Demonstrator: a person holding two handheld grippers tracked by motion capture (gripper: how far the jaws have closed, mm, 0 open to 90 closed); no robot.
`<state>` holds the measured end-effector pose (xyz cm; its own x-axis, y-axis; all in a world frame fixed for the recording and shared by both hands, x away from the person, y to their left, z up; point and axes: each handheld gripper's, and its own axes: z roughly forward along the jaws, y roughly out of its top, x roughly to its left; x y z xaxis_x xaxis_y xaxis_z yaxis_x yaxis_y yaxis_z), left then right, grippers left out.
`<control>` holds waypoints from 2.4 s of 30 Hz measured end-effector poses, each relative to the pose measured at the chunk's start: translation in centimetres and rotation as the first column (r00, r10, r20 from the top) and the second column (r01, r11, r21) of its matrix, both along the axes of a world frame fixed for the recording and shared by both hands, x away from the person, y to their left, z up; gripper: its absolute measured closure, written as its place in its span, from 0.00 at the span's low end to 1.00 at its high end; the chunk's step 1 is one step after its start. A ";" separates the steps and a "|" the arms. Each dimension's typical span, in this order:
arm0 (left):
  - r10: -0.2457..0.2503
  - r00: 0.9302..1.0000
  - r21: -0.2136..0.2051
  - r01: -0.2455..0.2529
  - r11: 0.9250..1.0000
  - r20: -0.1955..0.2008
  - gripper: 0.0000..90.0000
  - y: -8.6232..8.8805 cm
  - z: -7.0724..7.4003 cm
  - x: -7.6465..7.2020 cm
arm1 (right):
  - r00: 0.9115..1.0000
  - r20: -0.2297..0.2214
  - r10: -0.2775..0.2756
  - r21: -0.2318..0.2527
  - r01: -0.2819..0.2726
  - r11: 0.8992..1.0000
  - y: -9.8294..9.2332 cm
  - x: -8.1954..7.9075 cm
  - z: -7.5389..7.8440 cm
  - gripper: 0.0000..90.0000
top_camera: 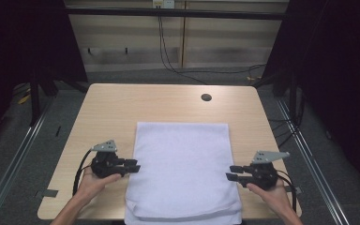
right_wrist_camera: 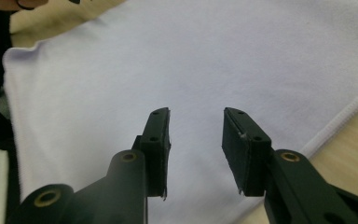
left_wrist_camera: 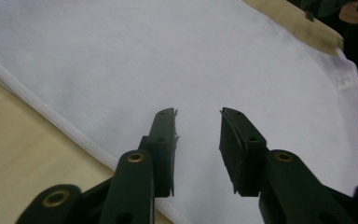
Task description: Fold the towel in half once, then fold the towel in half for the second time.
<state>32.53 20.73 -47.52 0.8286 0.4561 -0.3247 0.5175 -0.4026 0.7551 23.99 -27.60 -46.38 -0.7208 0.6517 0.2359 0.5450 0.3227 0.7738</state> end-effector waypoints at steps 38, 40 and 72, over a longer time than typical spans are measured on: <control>0.035 0.999 0.156 -0.036 0.987 0.005 0.96 -2.0 -2.6 2.1 | 0.999 -0.051 -0.007 -0.201 -0.003 0.980 2.9 7.7 -3.4 0.82; 0.035 0.999 0.152 -0.035 0.988 0.003 0.96 -1.9 -2.6 1.4 | 0.998 -0.056 0.008 -0.195 -0.019 0.981 2.8 7.1 -3.4 0.82; 0.182 0.983 0.090 -0.182 0.979 0.019 0.69 -0.3 -1.6 5.5 | 0.989 -0.023 -0.143 -0.190 0.136 0.972 -0.4 10.7 -3.4 0.65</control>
